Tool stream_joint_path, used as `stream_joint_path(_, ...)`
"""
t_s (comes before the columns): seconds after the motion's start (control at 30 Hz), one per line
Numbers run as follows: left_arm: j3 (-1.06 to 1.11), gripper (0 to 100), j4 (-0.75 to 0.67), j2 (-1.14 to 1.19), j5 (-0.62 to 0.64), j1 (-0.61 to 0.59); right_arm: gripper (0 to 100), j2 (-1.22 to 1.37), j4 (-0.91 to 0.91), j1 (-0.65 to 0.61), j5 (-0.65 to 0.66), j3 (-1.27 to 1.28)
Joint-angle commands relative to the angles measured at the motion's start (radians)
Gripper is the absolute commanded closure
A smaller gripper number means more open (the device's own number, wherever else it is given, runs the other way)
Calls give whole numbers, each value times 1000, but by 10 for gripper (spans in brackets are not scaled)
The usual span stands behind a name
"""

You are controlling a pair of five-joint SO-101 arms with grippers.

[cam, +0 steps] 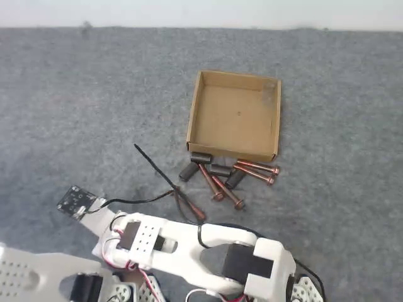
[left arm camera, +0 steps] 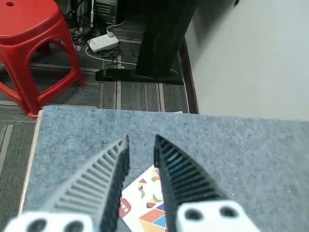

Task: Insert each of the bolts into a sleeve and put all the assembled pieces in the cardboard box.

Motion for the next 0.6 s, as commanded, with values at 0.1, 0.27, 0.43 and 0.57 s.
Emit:
stream_joint_path(0.1,-47,912,-28,-29,11,-11,876,-7,104,15,158,-60)
stream_joint_path(0.27,-48,912,-28,-34,9,-11,982,-7,116,30,189,-57)
stream_joint_path(0.43,-48,912,-28,-34,9,-8,995,-16,117,99,186,-60)
stream_joint_path(0.57,-48,912,-23,-34,12,2,991,-67,182,134,184,-66)
